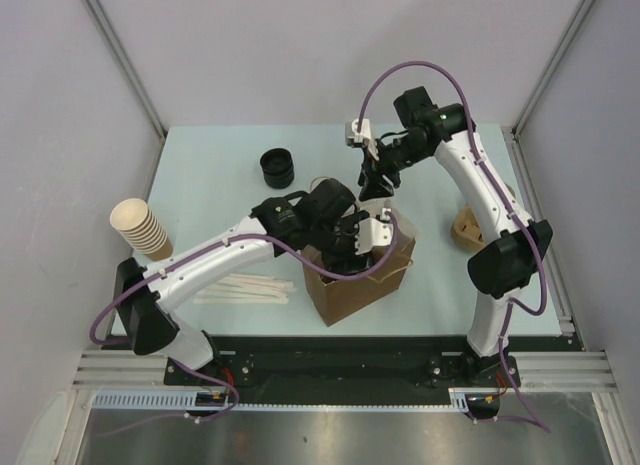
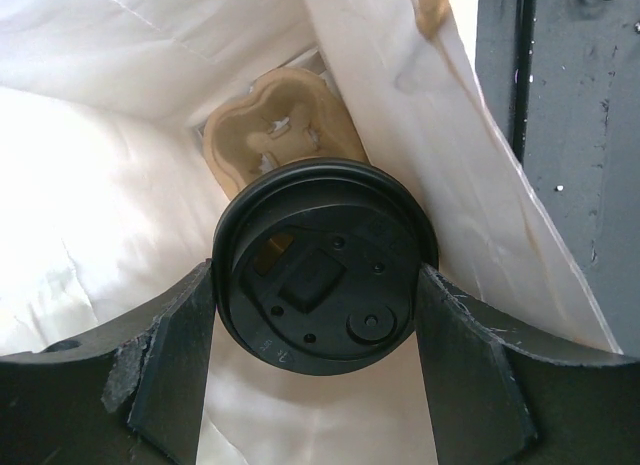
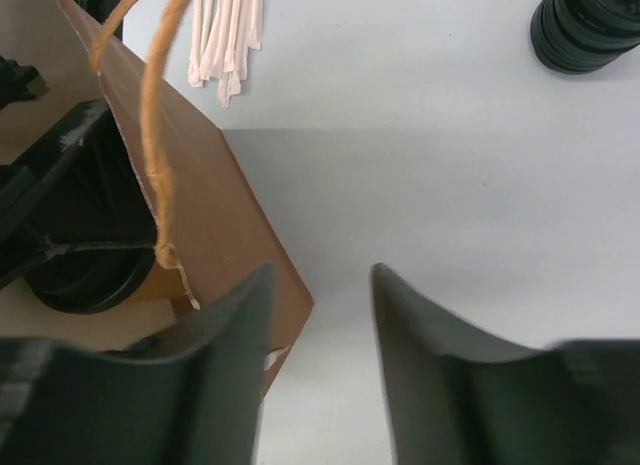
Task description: Pack the takeout coffee
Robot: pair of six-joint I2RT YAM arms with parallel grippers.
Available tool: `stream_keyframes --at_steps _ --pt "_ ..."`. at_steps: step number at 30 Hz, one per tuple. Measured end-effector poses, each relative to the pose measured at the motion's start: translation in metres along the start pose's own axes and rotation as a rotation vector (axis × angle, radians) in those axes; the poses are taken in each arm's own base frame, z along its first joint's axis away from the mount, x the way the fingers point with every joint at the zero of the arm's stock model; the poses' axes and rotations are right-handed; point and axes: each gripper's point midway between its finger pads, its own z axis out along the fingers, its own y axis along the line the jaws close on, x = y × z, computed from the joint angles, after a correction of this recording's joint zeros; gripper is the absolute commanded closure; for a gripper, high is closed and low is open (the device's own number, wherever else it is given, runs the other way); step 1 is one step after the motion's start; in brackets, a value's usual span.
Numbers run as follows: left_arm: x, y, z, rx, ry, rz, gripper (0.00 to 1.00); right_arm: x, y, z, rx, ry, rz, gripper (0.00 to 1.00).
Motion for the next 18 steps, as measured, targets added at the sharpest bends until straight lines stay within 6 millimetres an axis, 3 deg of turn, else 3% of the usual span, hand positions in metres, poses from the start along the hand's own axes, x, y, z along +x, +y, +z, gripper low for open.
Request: stream_keyframes --at_steps 1,5,8,11,12,14,18 --pt "0.000 0.000 0.000 0.000 0.001 -0.001 0.68 -0.001 0.000 0.000 0.000 -0.001 -0.006 0.72" --pt "0.002 0.003 0.000 -0.004 0.005 -0.008 0.68 -0.003 -0.001 -0.002 0.009 0.003 -0.020 1.00" --pt "0.005 0.006 -0.001 -0.009 0.009 -0.017 0.68 -0.008 -0.002 -0.005 0.017 -0.003 -0.023 0.98" --pt "0.008 0.010 -0.003 -0.017 0.014 -0.029 0.68 -0.010 -0.002 -0.009 0.028 -0.006 -0.004 0.75" --pt "0.009 0.011 -0.003 -0.018 0.015 -0.031 0.68 -0.011 -0.003 -0.011 0.037 -0.005 0.004 0.52" --pt "0.010 0.012 -0.004 -0.018 0.019 -0.028 0.68 -0.019 -0.006 -0.018 0.061 -0.011 0.018 0.24" --pt "0.012 0.011 -0.004 -0.012 0.023 -0.019 0.68 -0.049 -0.018 -0.048 0.157 -0.077 -0.010 0.10"
